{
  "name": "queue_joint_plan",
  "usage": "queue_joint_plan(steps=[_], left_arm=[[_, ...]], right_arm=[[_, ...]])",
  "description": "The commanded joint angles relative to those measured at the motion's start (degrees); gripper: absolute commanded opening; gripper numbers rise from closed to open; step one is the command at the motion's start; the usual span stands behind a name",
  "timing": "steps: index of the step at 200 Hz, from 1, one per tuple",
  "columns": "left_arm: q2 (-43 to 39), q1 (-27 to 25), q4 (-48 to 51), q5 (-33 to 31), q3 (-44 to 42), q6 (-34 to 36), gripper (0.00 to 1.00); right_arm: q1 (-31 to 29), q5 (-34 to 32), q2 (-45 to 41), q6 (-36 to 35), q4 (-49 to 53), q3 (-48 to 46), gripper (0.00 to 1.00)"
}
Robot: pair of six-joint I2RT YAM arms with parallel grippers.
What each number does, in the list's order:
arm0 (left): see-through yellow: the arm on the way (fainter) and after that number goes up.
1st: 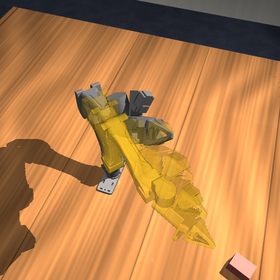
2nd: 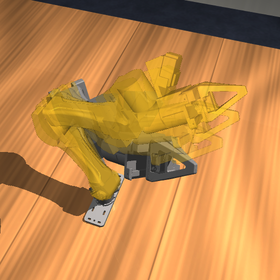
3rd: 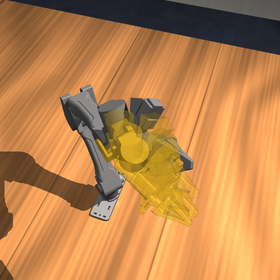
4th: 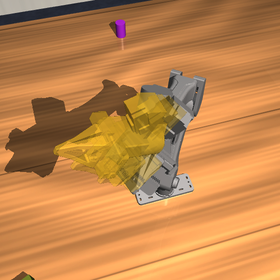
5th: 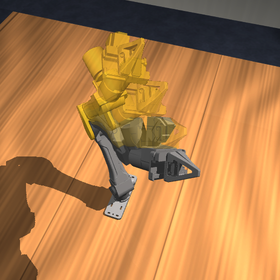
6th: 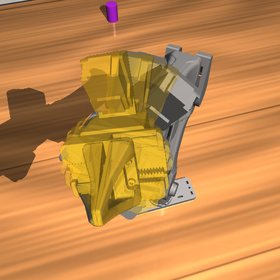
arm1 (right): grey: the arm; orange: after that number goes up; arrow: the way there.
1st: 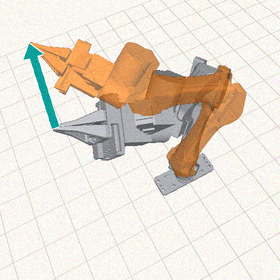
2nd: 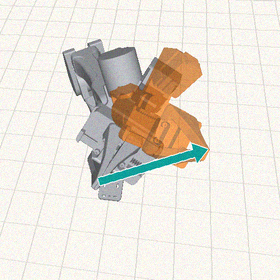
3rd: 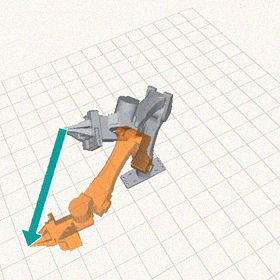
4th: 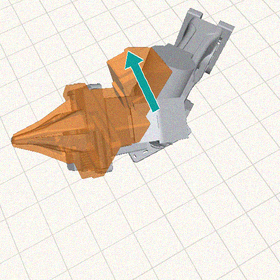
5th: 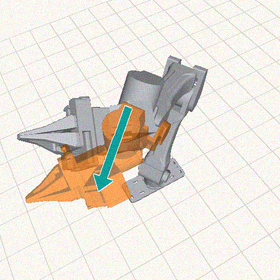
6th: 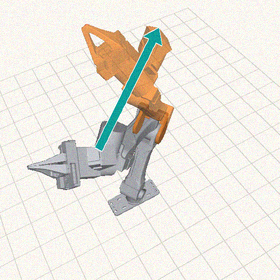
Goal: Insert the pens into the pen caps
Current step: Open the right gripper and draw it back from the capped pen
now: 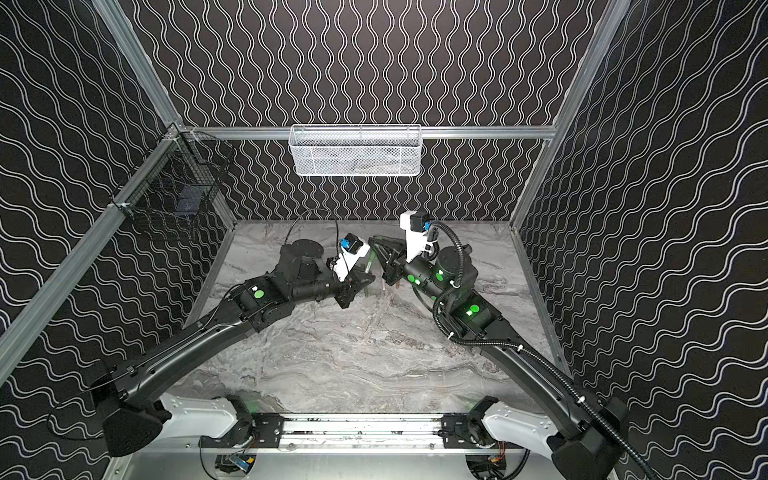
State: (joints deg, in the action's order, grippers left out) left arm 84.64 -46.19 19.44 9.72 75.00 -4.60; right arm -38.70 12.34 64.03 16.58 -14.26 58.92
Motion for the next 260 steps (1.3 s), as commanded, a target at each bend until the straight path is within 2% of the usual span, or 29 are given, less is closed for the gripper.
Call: queue_joint_plan(steps=[1, 77, 134, 168, 221, 260], left_arm=[[0.25, 1.42, -51.82, -4.89, 1.99, -5.50, 0.00], [2.50, 2.73, -57.01, -4.54, 4.24, -8.46, 0.00], [1.43, 3.70, -58.29, -3.60, 2.37, -10.06, 0.00], [-0.80, 3.99, -58.43, -1.41, -1.22, -11.47, 0.00], [-2.24, 4.32, -57.46, 4.53, -7.97, -14.32, 0.00], [-4.22, 4.42, -56.59, 4.08, -12.62, -14.42, 0.00]], right_arm=[[-0.34, 10.36, 0.74, 1.17, 9.86, -1.41, 0.00], [-0.30, 13.03, 1.13, 5.63, 4.24, -8.64, 0.00], [-0.26, 12.19, 0.86, 5.58, 4.64, -9.06, 0.00], [0.50, 11.57, 0.01, 3.92, 6.38, -8.32, 0.00], [2.48, 10.37, -1.87, 2.31, 8.57, -5.47, 0.05], [2.50, 11.49, -1.06, 1.45, 8.80, -5.44, 0.09]])
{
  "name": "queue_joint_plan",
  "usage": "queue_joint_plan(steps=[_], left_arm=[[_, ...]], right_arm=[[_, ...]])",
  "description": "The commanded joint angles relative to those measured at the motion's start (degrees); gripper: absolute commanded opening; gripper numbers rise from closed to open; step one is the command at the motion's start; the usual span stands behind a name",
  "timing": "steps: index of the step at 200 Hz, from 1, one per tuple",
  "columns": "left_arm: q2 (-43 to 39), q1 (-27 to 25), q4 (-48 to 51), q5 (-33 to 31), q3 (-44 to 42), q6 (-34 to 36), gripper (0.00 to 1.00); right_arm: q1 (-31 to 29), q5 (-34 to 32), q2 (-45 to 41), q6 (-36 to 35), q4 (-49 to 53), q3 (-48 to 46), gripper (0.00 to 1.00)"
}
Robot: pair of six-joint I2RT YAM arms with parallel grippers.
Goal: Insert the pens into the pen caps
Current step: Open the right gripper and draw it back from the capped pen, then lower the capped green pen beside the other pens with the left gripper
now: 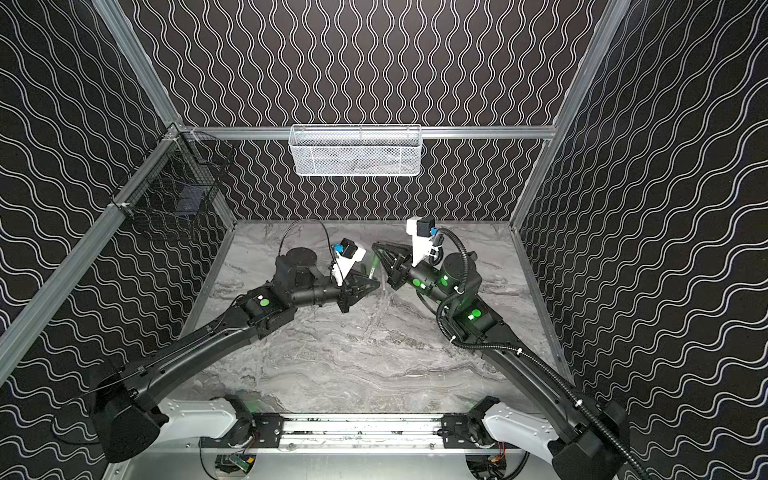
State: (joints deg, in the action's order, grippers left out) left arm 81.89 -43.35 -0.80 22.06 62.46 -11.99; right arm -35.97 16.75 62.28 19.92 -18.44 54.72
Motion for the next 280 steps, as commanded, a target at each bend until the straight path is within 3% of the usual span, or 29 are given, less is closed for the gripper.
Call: queue_joint_plan(steps=[1, 37, 51, 98, 216, 239, 280], left_arm=[[-1.47, 1.55, -36.19, -8.13, -0.02, -6.97, 0.00], [-0.29, 1.57, -30.45, -3.74, -0.51, -6.48, 0.00], [-0.02, 1.60, -30.91, -3.09, -2.90, -7.40, 0.00], [0.05, 1.53, -29.43, -2.09, -8.74, -7.85, 0.00], [-5.99, 1.56, -21.87, -4.44, -12.32, -3.55, 0.00], [-5.41, 1.52, -19.10, -7.22, -12.11, -4.61, 0.00], [-2.11, 1.80, -5.38, -20.83, -9.25, -7.80, 0.00]], right_arm=[[-0.20, 7.12, 0.71, -1.81, 12.94, -1.26, 0.09], [-0.25, 4.22, -0.89, -2.97, 13.88, 0.56, 0.10], [-0.25, 2.46, -1.52, -4.03, 14.14, 2.03, 0.19], [-0.25, 2.34, -1.16, -6.43, 15.43, 9.83, 0.27], [-0.16, -7.71, -12.85, -4.86, 19.36, -6.76, 0.37], [-0.07, -9.94, -13.86, -4.05, 19.49, -9.57, 0.39], [1.10, -11.00, -14.51, -2.53, 19.73, -13.63, 0.39]])
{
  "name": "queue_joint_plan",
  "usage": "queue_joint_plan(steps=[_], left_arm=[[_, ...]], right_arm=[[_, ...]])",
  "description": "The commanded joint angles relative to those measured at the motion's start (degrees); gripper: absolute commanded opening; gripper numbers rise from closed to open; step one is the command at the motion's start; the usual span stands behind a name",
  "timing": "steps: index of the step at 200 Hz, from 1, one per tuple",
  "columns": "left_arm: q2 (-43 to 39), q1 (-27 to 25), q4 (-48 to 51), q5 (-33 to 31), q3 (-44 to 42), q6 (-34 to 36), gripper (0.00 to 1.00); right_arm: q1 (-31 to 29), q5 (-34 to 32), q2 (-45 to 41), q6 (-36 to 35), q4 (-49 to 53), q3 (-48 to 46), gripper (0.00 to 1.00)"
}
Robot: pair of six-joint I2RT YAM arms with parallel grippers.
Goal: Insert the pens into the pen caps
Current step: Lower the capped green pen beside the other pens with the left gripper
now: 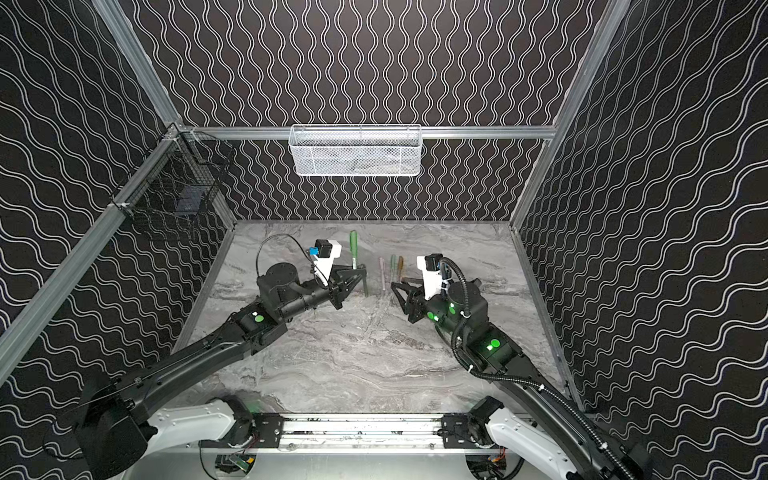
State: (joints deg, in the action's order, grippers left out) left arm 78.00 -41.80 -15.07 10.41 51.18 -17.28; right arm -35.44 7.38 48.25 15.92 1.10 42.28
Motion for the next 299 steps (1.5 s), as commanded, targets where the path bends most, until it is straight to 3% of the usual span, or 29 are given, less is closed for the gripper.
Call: queue_joint_plan(steps=[1, 57, 96, 147, 232, 299], left_arm=[[1.93, 0.24, 9.26, -9.27, 2.15, -2.55, 0.00], [13.73, 4.97, 27.27, -15.16, 10.17, -10.08, 0.00], [25.44, 10.49, 35.65, -11.00, 15.51, -12.60, 0.00], [38.69, 11.04, 40.33, -6.17, 22.86, -10.58, 0.00], [47.27, 11.09, 44.41, -2.15, 31.61, -10.85, 0.00], [51.99, 11.11, 47.29, 0.37, 36.87, -10.64, 0.06]], right_arm=[[0.61, -1.64, -0.50, 1.52, 0.16, -1.26, 0.39], [2.21, -3.05, 0.63, 3.09, -0.93, -4.12, 0.40], [2.56, -2.21, 0.68, 4.94, -3.22, -6.48, 0.40], [2.66, -1.27, 0.85, 6.18, -3.89, -7.80, 0.40], [2.73, -1.84, -2.11, 7.32, -3.85, -10.59, 0.40], [2.72, -1.14, -2.98, 8.51, -4.58, -11.65, 0.41]])
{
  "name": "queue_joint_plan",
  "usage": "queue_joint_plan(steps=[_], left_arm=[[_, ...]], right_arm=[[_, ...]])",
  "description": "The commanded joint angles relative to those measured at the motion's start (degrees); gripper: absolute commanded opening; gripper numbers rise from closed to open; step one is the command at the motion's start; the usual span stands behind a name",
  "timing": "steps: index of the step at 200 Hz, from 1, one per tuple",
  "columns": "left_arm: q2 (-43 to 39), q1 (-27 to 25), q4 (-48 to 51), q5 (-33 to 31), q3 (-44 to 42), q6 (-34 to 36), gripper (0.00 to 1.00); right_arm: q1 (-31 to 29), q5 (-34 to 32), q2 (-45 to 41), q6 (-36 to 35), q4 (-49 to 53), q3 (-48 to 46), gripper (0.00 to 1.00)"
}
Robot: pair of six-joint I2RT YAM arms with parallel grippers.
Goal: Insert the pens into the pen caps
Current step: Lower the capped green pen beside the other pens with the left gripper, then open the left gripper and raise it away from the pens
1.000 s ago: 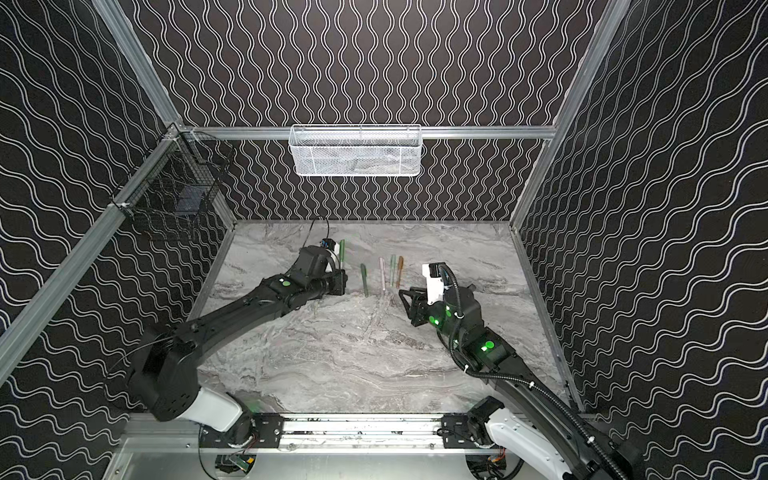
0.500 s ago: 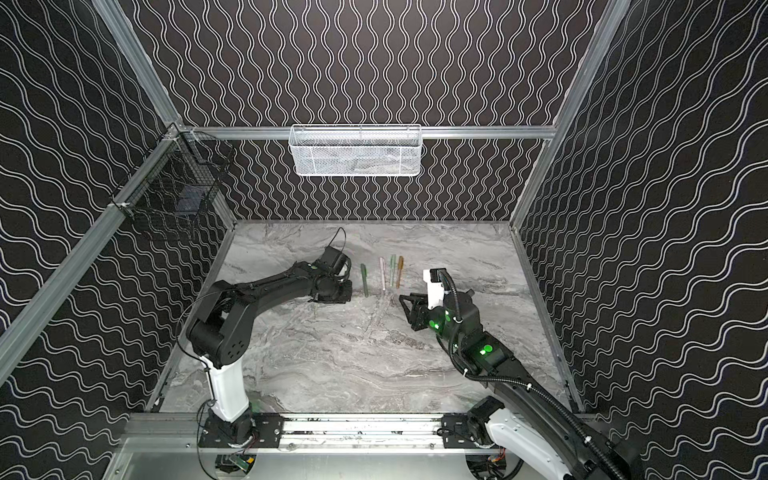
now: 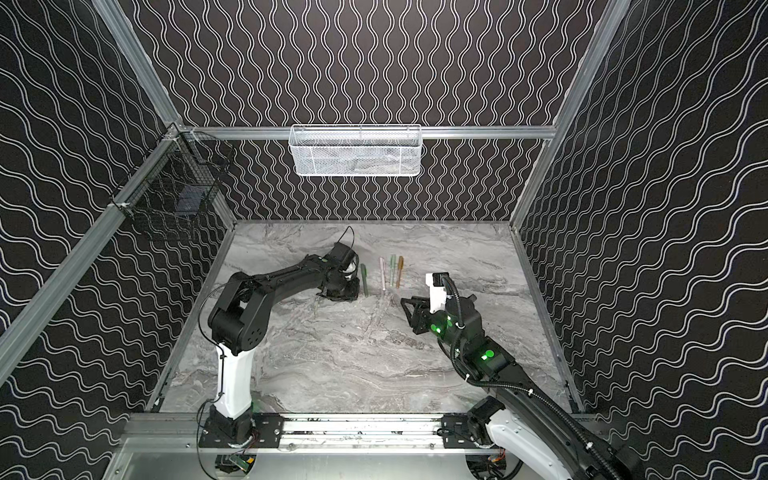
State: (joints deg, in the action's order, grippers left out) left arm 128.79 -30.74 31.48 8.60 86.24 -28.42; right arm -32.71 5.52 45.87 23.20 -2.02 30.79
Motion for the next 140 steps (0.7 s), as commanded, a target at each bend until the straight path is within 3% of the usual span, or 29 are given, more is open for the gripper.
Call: queue_joint_plan(steps=[1, 99, 140], left_arm=[[1.24, 0.01, 0.75, 2.24, 1.91, 0.49, 0.06], [0.76, 2.38, -2.42, 7.19, -0.95, -6.66, 0.16], [0.76, 2.50, 0.39, 6.65, 0.73, -6.42, 0.20]], right_arm=[[0.00, 0.72, -0.65, 1.23, -1.47, -0.18, 0.41], [0.01, 0.37, -3.29, 1.58, -0.53, -0.74, 0.42], [0.00, 0.56, -3.68, 1.53, -0.34, -0.58, 0.42]])
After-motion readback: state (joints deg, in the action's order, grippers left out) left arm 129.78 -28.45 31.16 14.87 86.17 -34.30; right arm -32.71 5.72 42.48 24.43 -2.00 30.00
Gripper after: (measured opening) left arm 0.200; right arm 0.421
